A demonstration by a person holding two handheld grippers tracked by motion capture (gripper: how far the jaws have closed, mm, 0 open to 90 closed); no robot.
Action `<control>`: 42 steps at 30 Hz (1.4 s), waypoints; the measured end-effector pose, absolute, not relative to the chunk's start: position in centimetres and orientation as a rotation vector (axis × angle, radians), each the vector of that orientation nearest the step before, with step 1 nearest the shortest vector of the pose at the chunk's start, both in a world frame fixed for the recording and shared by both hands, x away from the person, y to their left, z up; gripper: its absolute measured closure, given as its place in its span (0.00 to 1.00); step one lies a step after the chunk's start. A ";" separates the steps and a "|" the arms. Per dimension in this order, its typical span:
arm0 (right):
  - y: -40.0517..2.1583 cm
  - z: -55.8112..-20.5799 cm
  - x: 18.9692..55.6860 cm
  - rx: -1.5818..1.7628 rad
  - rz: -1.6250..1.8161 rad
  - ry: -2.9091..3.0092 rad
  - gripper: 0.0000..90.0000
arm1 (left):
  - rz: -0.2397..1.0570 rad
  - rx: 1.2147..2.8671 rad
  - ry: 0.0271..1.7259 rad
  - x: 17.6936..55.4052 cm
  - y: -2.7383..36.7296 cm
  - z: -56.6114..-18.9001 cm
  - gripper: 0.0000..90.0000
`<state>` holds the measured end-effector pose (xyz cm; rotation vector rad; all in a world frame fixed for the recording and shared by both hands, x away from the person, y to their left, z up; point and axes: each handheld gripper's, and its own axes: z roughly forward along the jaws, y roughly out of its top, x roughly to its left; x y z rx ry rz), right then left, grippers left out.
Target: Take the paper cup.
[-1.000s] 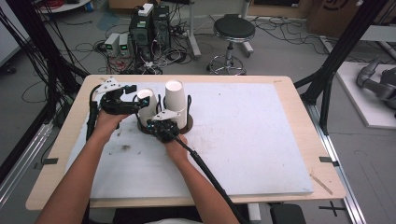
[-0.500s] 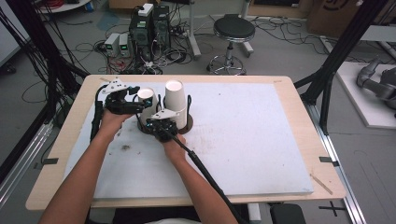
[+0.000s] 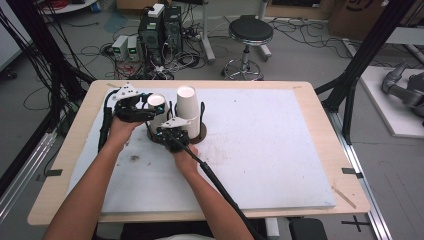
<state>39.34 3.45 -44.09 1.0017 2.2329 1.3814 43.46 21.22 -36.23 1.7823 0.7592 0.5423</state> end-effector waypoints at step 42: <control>-6.5 -38.9 36.9 0.676 1.514 2.399 0.57 | 0.585 1.630 0.781 39.4 22.3 -29.1 0.40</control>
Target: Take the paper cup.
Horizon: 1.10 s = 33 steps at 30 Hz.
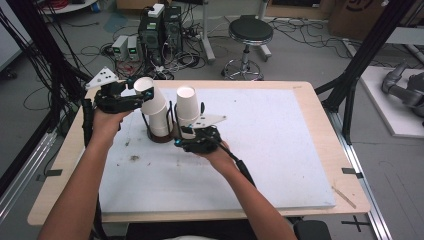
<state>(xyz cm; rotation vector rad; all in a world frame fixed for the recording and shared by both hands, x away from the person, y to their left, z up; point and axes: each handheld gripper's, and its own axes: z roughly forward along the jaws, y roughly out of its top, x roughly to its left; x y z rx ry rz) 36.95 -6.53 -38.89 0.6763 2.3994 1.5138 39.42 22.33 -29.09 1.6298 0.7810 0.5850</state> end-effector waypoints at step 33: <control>-23.8 -38.8 34.4 0.705 1.510 2.199 0.25 | 0.425 1.683 0.540 33.6 15.2 -30.8 0.40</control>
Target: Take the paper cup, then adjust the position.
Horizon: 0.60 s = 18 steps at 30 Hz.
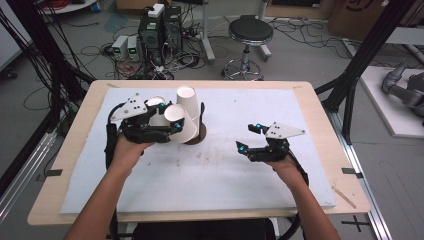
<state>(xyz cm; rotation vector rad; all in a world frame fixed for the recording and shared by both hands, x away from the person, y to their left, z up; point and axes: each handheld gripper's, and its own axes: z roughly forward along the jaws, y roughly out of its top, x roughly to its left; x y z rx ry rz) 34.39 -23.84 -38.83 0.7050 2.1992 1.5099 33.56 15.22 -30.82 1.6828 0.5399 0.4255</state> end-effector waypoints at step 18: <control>-23.7 -39.0 34.2 0.668 1.596 2.316 0.23 | 0.351 1.699 0.514 34.3 12.7 -33.6 0.39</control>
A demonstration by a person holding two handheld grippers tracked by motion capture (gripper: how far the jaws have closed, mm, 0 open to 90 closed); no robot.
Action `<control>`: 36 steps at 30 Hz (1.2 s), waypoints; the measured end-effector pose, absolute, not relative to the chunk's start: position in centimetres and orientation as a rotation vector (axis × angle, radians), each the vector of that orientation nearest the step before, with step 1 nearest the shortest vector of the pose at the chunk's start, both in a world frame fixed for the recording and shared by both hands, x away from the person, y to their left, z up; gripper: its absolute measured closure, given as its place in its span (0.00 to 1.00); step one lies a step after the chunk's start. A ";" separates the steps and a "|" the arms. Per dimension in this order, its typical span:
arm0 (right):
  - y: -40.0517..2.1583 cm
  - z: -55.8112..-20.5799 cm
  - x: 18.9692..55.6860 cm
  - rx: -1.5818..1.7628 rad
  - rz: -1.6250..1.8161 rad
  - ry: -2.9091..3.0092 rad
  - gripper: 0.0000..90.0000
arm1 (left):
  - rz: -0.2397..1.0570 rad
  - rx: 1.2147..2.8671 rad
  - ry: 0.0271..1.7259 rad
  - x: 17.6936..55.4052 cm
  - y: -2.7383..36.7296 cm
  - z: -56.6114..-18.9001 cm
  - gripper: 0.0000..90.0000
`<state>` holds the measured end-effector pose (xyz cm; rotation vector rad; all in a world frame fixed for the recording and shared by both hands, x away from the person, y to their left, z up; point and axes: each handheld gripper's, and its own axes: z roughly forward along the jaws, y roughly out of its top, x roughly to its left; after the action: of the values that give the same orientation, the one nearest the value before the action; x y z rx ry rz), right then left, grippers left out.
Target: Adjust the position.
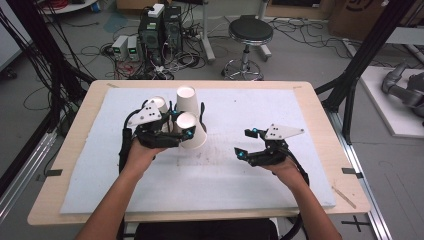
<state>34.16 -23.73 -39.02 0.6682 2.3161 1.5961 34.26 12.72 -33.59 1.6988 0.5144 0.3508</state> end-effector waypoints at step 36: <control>-19.3 -39.5 33.8 0.491 1.732 2.343 0.23 | 0.231 1.736 0.378 34.0 6.5 -35.3 0.40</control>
<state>33.76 -19.30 -39.50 0.4914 2.3433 1.7325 33.97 6.53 -35.26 1.7363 0.3775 0.2312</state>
